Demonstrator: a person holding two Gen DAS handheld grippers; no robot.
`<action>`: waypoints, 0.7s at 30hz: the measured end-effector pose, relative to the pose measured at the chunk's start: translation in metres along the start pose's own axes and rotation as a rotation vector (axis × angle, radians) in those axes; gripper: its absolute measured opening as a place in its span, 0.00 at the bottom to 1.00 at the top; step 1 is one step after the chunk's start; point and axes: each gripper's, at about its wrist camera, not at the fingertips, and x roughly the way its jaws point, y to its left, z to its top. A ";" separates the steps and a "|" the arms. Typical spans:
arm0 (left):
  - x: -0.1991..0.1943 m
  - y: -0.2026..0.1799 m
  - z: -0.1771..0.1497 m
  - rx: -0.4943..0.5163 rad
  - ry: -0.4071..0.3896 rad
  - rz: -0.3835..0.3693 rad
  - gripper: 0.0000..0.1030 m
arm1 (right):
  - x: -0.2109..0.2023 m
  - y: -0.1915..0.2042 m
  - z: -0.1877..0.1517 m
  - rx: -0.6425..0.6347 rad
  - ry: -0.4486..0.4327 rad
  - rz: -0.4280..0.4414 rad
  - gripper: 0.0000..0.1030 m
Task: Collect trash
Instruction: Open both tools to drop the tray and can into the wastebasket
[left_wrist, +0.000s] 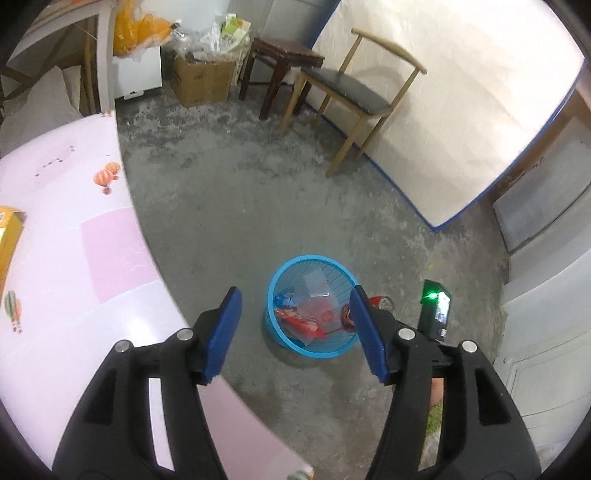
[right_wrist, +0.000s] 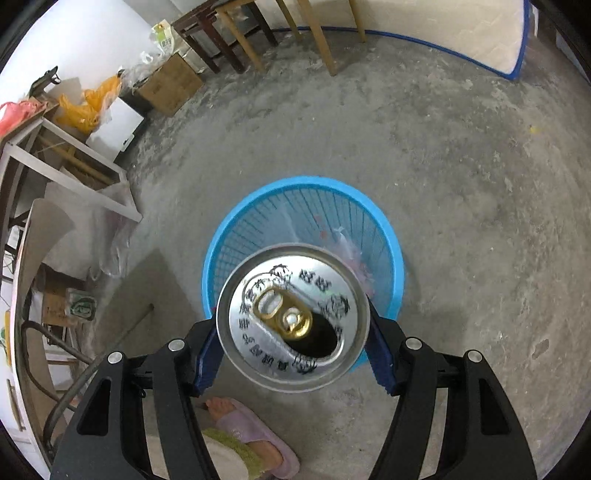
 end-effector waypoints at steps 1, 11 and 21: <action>-0.009 0.002 -0.003 0.004 -0.013 0.003 0.56 | 0.001 0.000 -0.001 0.004 0.007 0.007 0.63; -0.088 0.037 -0.035 0.005 -0.141 0.067 0.67 | 0.019 0.017 0.001 -0.054 0.094 0.042 0.67; -0.133 0.091 -0.080 -0.105 -0.193 0.150 0.71 | 0.029 0.031 -0.012 -0.061 0.173 0.061 0.69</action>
